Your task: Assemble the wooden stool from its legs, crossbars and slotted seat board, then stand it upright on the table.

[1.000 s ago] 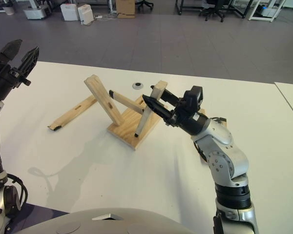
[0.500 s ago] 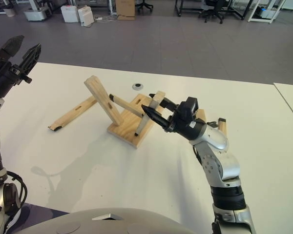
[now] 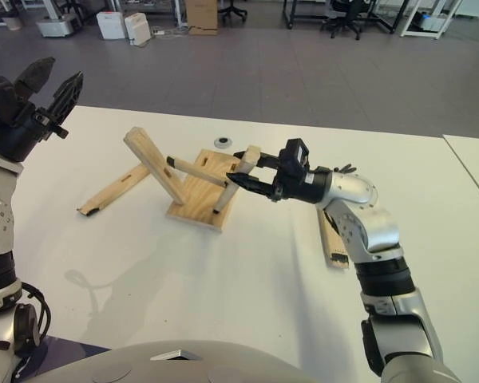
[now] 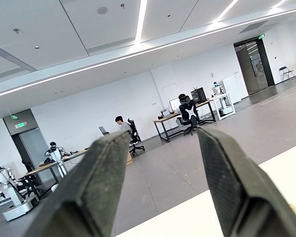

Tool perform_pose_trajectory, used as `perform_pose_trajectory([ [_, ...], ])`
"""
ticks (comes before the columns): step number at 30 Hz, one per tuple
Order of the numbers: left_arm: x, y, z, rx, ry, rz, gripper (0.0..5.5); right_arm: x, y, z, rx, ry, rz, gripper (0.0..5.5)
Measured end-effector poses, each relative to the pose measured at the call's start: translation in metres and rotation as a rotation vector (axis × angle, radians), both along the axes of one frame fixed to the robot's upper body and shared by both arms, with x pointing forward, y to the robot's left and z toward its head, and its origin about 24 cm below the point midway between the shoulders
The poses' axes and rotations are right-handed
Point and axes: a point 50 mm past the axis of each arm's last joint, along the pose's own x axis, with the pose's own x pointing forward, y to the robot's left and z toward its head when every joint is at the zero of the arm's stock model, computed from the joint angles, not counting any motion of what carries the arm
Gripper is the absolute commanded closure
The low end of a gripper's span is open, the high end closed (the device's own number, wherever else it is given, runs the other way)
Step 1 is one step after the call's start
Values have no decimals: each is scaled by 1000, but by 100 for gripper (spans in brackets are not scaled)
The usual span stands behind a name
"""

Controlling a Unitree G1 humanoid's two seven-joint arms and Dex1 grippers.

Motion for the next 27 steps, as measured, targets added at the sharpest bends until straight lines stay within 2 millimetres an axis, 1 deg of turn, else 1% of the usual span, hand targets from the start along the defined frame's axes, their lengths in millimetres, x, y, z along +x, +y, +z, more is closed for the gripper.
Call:
perform_pose_trajectory([
  [4,-3,-2,-6,-19,7,13,301,13,-2,8,-77,17,85,343],
  [7,-5,-5,-9,-39,6,20,301,21,2,17,-154,6,166,343],
  [9,-8,-11,-14,-40,14,25,301,26,3,21,-202,0,200,343],
  [11,-10,-26,-22,-13,50,15,301,29,4,23,-221,-5,221,343],
  [12,-14,-44,-28,-12,81,-20,301,32,4,25,-242,-7,227,343],
  [14,-19,-65,-35,-29,119,-43,301,32,4,25,-251,-12,235,343],
  [17,-22,-80,-37,-81,135,-21,301,36,5,28,-272,-15,249,343],
  [22,-23,-82,-41,-109,144,9,301,42,7,31,-311,-7,269,343],
  [27,-24,-80,-46,-134,145,26,301,50,12,38,-398,27,308,343],
])
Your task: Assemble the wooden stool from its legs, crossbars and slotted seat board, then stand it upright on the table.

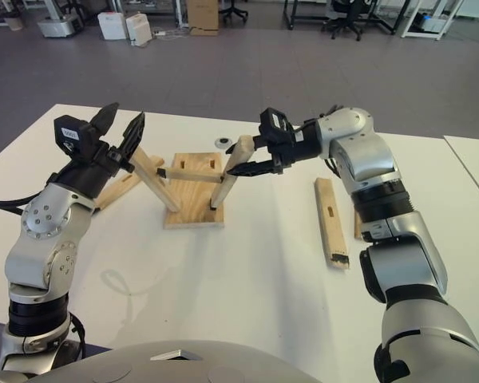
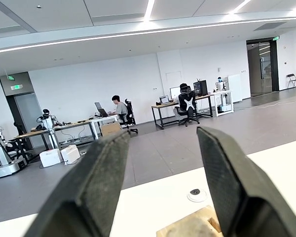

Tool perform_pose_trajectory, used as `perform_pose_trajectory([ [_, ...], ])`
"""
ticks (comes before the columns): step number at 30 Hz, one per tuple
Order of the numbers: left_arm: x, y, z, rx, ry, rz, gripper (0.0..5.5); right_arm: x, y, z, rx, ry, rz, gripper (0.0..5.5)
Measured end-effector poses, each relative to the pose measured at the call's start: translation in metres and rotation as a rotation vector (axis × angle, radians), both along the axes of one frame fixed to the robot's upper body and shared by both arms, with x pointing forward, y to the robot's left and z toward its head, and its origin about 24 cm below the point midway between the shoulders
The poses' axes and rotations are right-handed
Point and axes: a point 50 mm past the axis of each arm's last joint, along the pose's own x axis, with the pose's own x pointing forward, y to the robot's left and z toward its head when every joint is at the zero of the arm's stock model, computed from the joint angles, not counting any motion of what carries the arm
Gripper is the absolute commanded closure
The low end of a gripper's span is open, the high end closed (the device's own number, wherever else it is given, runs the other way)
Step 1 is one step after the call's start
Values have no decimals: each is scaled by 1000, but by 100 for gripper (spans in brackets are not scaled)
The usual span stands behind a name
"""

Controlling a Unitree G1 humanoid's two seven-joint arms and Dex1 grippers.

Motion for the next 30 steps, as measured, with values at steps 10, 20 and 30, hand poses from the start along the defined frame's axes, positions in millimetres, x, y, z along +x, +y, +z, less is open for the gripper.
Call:
perform_pose_trajectory([
  [10,-6,6,-5,-23,2,29,301,26,21,7,-156,86,35,343],
  [20,-11,3,-7,-57,-14,28,301,23,22,14,-316,-73,143,343],
  [30,-12,2,-6,-59,-26,23,301,25,22,13,-336,-108,168,343],
])
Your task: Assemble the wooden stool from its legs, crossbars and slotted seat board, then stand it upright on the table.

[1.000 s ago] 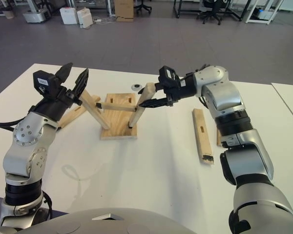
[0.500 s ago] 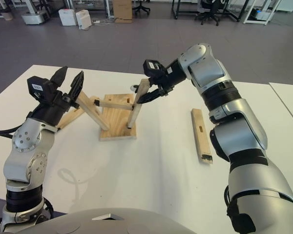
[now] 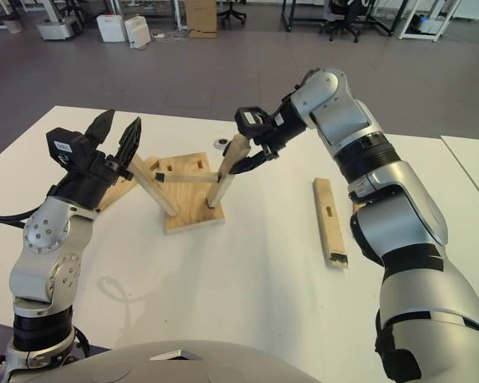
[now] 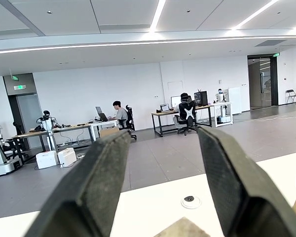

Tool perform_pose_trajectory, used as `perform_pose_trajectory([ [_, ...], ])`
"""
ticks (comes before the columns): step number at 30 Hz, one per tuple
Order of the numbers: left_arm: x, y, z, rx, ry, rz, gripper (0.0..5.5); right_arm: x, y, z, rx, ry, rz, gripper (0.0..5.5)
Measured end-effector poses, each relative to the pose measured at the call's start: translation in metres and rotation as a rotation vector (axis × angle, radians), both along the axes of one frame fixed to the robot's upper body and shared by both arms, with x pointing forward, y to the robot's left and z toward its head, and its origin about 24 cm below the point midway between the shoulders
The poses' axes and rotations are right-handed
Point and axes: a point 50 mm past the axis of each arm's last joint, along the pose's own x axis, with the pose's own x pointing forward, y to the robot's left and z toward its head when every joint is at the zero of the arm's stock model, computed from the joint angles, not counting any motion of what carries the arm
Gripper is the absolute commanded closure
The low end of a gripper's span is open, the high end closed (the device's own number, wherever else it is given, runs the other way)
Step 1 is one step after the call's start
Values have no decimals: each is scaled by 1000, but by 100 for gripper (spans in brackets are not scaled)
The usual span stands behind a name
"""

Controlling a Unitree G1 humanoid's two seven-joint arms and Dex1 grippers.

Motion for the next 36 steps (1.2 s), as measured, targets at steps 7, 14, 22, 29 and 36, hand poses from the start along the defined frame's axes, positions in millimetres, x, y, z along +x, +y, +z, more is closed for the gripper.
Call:
perform_pose_trajectory([
  [7,-2,-4,-2,-12,-3,-14,301,1,6,3,-56,11,-4,286],
  [14,-2,-7,-32,-4,157,-23,301,0,3,-18,-85,128,-39,172],
  [22,1,-2,-38,9,175,-28,301,-8,-33,25,244,189,-179,172],
  [29,0,-3,-10,-31,55,-61,301,-38,-17,136,735,-75,-213,172],
  [36,-17,10,114,-222,-375,-172,301,-86,5,28,544,-73,-405,172],
])
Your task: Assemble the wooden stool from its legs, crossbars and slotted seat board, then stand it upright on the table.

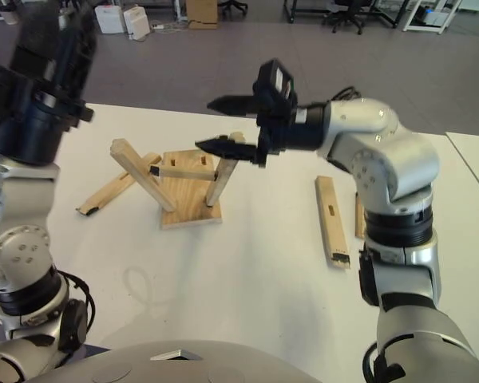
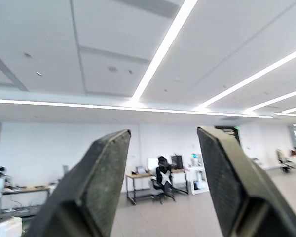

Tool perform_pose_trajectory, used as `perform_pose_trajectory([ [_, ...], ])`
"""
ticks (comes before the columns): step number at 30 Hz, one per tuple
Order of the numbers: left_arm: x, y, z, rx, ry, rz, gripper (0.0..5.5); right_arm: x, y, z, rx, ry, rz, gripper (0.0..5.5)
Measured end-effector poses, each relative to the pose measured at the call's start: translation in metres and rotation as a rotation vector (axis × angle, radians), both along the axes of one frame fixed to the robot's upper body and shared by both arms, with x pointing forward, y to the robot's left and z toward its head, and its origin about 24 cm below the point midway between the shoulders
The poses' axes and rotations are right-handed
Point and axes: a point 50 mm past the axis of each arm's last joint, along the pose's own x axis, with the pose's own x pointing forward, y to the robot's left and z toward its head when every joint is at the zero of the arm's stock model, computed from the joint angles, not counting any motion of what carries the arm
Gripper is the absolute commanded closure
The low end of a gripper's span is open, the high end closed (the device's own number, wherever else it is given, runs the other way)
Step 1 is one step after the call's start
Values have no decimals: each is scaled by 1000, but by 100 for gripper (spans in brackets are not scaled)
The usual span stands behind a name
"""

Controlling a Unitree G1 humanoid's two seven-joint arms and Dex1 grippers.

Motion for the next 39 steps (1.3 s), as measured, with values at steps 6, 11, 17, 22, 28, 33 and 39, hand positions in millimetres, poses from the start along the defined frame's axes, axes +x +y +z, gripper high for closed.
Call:
perform_pose_trajectory([
  [6,9,19,-20,-13,121,86,301,5,-12,-15,-278,-302,-146,172],
  [11,9,20,-32,-29,177,111,301,18,-25,-15,-257,-314,-224,172],
  [17,15,18,-44,-53,215,120,301,11,6,50,164,-417,-179,172],
  [22,17,21,-52,-62,226,120,301,14,52,22,44,-599,-270,172],
  [28,19,26,-62,-52,244,123,301,24,70,-65,-165,-517,-266,172],
  [33,19,28,-67,-45,258,138,301,27,71,-83,-252,-549,-227,172],
  [39,19,25,-69,-46,258,131,301,38,54,-70,-234,-556,-336,172],
])
